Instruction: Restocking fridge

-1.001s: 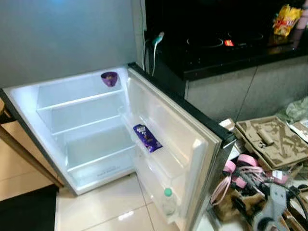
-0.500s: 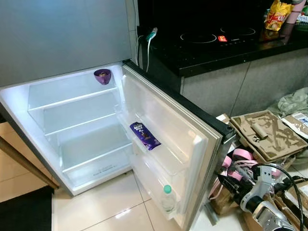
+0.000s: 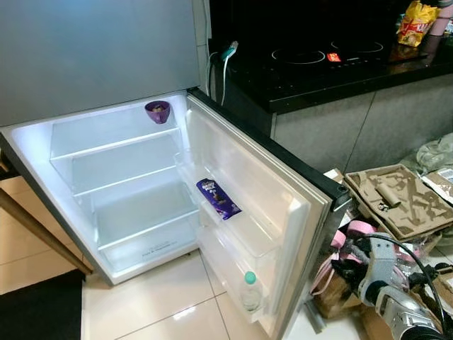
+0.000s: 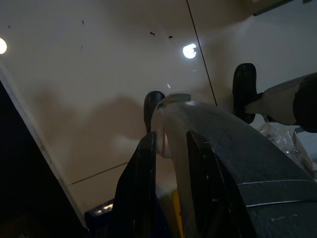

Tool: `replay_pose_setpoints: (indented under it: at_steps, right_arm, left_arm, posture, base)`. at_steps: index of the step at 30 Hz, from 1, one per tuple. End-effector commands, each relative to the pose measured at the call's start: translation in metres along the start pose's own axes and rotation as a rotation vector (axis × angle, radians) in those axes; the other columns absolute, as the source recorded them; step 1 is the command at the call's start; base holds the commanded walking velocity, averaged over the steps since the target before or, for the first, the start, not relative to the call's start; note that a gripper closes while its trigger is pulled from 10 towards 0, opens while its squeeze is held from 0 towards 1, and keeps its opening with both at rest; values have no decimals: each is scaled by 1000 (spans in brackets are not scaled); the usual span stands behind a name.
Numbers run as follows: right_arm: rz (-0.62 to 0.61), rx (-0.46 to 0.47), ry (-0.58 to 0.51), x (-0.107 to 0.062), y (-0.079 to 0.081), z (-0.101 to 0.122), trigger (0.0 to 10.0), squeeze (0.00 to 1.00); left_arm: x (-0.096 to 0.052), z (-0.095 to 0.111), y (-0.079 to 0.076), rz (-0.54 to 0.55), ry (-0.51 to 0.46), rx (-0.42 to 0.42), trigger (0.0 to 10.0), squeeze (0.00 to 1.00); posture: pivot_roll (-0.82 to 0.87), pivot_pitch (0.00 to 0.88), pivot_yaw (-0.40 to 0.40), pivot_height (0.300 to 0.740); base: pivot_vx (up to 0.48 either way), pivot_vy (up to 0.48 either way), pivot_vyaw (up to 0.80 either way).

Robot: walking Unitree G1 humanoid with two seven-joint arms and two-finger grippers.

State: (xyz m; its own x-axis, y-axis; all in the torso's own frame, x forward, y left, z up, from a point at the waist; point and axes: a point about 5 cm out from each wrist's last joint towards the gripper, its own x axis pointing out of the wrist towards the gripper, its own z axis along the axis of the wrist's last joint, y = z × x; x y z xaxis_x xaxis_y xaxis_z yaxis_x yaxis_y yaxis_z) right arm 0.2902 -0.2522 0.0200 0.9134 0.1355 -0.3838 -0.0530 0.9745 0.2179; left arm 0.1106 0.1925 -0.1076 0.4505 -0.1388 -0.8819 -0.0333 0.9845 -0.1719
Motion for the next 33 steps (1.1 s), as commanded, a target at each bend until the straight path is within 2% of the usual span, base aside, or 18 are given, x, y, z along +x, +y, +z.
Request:
replay_pose_setpoints:
  at_steps: [1,3,4,9,12,13,14,16,18,19,21,22,24,25,26,30,32,33]
  right_arm:
    - [-16,57,-110,3,1,15,10000,0]
    - [-16,57,-110,3,1,15,10000,0]
    - [5,77,-157,9,9,25,10000,0]
    - [61,110,-176,13,17,29,10000,0]
    - [292,-7,-119,17,45,20,10000,0]
    - [292,-7,-119,17,45,20,10000,0]
    - [371,-5,-111,17,53,18,10000,0]
    - [426,-1,-110,17,59,17,10000,0]
    - [628,48,-104,16,79,17,10000,0]
    - [677,61,-104,15,84,17,10000,0]
    - [893,99,-122,7,104,24,10000,0]
    - [893,99,-122,7,104,24,10000,0]
    - [1138,135,-146,-11,125,36,10000,0]
    - [1169,115,-158,-13,130,40,10000,0]
    - [1184,97,-167,-14,133,42,10000,0]
    - [1049,68,-162,0,118,38,10000,0]
    - [1037,60,-156,1,116,36,10000,0]
    - [948,51,-142,6,110,31,10000,0]
  left_arm:
    - [-1,-13,-3,-6,46,-9,10000,0]
    - [-1,-13,-3,-6,46,-9,10000,0]
    - [-1,-13,-3,-7,45,-9,10000,0]
    - [-1,-12,-2,-4,42,-10,10000,0]
    - [-2,-11,1,10,35,-10,10000,0]
    - [-2,-11,1,10,35,-10,10000,0]
    - [-2,-11,1,11,35,-10,10000,0]
    - [-2,-11,1,11,34,-10,10000,0]
    - [-2,-11,1,9,32,-10,10000,0]
    - [-2,-11,1,8,32,-10,10000,0]
    - [-2,-10,0,6,30,-9,10000,0]
    - [-2,-10,0,6,30,-9,10000,0]
    - [-1,-9,-1,4,29,-8,10000,0]
    - [-1,-9,-1,4,30,-8,10000,0]
    - [-1,-9,-1,3,30,-8,10000,0]
    - [-1,-10,-3,1,34,-7,10000,0]
    - [-1,-11,-3,0,35,-7,10000,0]
    - [-1,-11,-3,0,34,-8,10000,0]
  posture:
    - [-82,40,-4,740]
    - [-82,40,-4,740]
    - [-82,40,-4,740]
    - [-82,40,-4,740]
    - [-78,44,-5,740]
    - [-78,44,-5,740]
    - [-78,44,-5,740]
    - [-78,44,-5,740]
    - [-78,44,-5,740]
    - [-78,44,-5,740]
    - [-78,44,-5,740]
    - [-78,44,-5,740]
    - [-80,38,-7,740]
    - [-80,38,-7,740]
    - [-80,38,-7,740]
    - [-81,38,-8,740]
    - [-81,38,-8,740]
    - [-81,38,-8,740]
  base:
    - [0,0,0]
    - [0,0,0]
    - [0,0,0]
    - [0,0,0]
    - [0,0,0]
    - [0,0,0]
    - [0,0,0]
    - [0,0,0]
    - [0,0,0]
    - [0,0,0]
    - [0,0,0]
    - [0,0,0]
    - [0,0,0]
    - [0,0,0]
    - [0,0,0]
    - [0,0,0]
    - [0,0,0]
    - [0,0,0]
